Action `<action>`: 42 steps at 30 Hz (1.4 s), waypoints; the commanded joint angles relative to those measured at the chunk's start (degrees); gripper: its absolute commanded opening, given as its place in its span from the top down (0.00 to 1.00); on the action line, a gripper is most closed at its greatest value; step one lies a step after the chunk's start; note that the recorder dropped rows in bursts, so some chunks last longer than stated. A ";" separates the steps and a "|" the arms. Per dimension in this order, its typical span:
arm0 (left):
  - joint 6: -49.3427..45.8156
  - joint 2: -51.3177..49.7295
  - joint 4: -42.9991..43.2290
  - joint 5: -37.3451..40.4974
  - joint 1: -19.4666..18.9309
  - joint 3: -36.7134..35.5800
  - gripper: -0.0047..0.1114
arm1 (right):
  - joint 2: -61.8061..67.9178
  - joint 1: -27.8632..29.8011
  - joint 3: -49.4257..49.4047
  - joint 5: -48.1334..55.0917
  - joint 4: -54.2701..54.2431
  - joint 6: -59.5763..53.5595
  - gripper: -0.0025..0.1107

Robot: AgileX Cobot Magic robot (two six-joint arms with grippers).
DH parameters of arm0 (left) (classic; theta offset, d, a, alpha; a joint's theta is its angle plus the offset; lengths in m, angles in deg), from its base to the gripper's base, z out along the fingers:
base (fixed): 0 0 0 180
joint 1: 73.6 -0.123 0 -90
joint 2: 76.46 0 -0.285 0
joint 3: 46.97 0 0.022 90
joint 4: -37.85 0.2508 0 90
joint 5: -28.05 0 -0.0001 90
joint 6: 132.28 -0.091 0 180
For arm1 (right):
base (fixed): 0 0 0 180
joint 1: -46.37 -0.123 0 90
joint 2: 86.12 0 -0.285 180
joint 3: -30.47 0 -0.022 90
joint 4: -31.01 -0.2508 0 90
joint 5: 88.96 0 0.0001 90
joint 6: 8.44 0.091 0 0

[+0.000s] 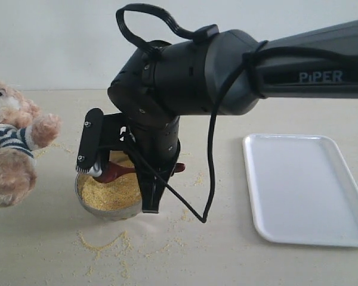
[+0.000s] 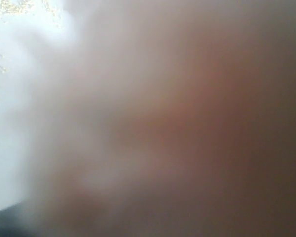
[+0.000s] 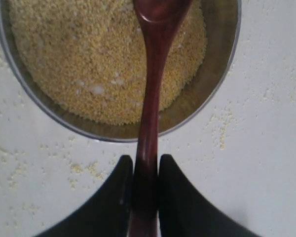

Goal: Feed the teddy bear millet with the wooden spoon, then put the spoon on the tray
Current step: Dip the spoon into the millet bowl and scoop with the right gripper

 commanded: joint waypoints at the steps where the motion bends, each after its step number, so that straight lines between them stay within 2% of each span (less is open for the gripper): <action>1: -0.42 0.31 -0.57 1.87 -0.12 -0.03 0.92 | 0.07 -0.13 -0.08 -2.08 -4.22 -0.60 0.98; 12: -0.42 0.31 -0.30 1.87 -0.12 -0.03 0.92 | 0.07 -0.13 -0.08 0.21 -4.47 0.15 0.98; 15: -0.42 0.31 -0.30 1.87 -0.12 -0.03 0.92 | 0.07 -0.01 -0.08 3.58 -4.50 0.28 0.98; 22: -0.78 0.31 -1.61 1.87 -0.12 -0.03 0.92 | 0.07 -0.01 -0.08 6.32 -9.54 -0.99 0.98; 26: -1.04 0.31 -1.38 1.87 -0.12 -0.03 0.92 | 0.07 -0.01 -0.08 6.88 -9.76 6.10 0.98; 42: -1.32 0.31 -1.39 1.87 -0.12 -0.03 0.92 | 0.07 0.20 -0.08 6.48 -10.55 17.26 0.98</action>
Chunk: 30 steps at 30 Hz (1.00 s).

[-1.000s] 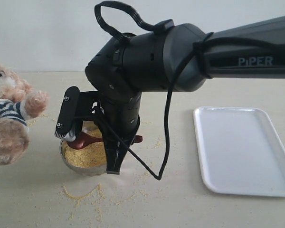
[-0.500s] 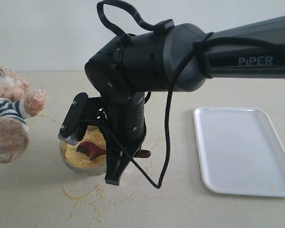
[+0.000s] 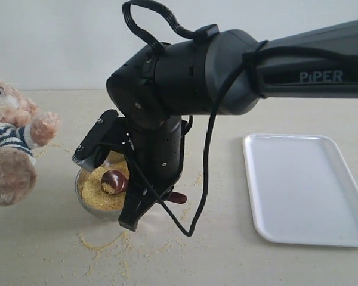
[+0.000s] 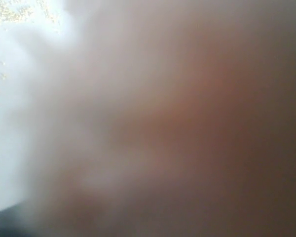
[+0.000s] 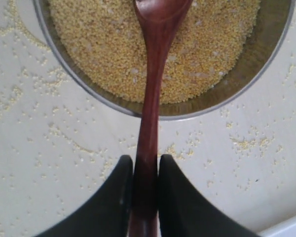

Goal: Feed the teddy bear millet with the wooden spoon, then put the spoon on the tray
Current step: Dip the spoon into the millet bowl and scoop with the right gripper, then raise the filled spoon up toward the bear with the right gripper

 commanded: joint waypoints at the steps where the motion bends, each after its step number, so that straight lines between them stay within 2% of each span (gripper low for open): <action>1: -0.42 0.31 -0.57 1.87 -0.12 -0.03 0.92 | 0.07 0.36 -0.08 0.44 -0.43 4.47 0.98; 13: -0.43 0.31 -0.56 1.87 -0.12 -0.03 0.92 | -4.80 3.90 0.23 0.29 -8.72 3.50 0.98; 20: 0.56 0.31 1.21 1.87 -0.12 -0.03 0.92 | -5.99 9.03 0.23 4.76 -26.51 -5.99 0.98; 25: 2.33 0.31 5.51 1.87 -0.12 -0.03 0.92 | -7.90 9.81 0.23 5.68 -26.62 -7.48 0.98; 30: 6.08 0.31 9.14 1.87 -0.12 -0.61 0.92 | -9.81 9.81 0.23 12.66 -28.26 -13.94 0.98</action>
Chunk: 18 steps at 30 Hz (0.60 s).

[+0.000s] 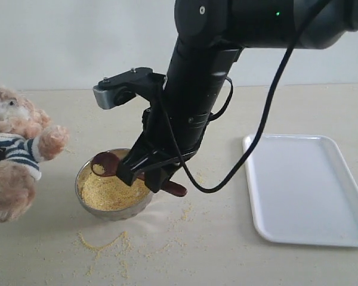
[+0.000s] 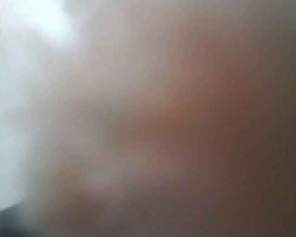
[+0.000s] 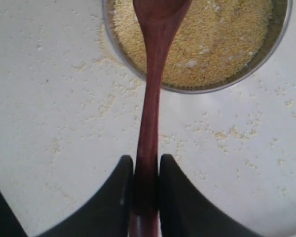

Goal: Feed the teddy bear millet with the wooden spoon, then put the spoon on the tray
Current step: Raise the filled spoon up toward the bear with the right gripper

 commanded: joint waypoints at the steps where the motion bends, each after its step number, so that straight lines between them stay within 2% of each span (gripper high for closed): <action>1: 2.67 0.31 2.17 1.87 -0.12 -1.18 0.92 | -2.34 0.15 0.23 6.45 -1.46 -4.62 0.98; 13: -0.58 0.31 -1.46 1.87 -0.12 -6.69 0.92 | -3.35 0.15 0.74 7.03 -3.85 -5.00 0.98; 18: -0.11 0.31 -0.82 1.87 -0.12 -8.34 0.92 | -3.35 0.15 5.84 7.03 -6.67 -2.79 0.98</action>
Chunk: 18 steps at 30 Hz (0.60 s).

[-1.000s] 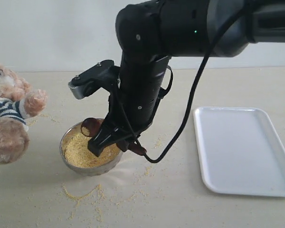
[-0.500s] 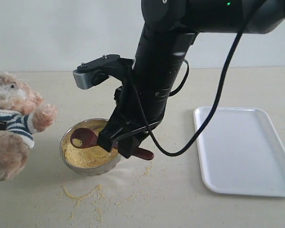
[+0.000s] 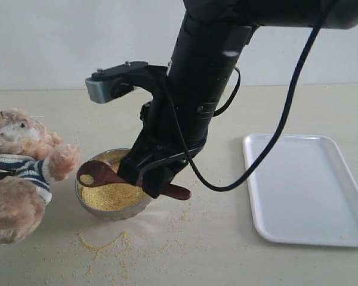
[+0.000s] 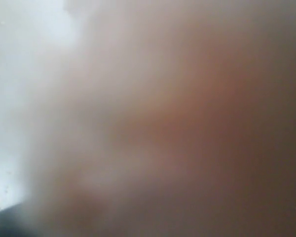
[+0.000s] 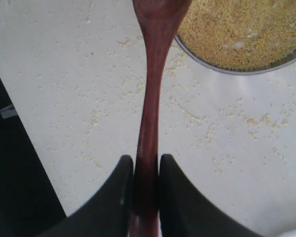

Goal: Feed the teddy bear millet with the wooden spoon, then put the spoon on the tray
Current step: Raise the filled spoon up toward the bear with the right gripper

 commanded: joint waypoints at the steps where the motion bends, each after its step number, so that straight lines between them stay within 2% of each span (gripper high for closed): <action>1: 0.21 0.31 -0.65 1.87 -0.12 -1.47 0.92 | -0.70 0.15 5.91 0.07 -2.78 1.71 0.98; 7: 1.70 0.31 -1.76 1.87 -0.02 -3.56 0.92 | 1.76 0.04 16.43 -0.68 -4.99 6.35 0.98; 14: 1.70 0.31 -1.93 1.87 -0.02 -4.84 0.92 | 11.49 0.04 30.17 0.07 -8.24 10.44 0.98; 18: 2.15 0.31 -1.93 1.87 -0.02 -4.81 0.92 | 16.22 0.04 34.43 0.07 -8.40 10.33 0.98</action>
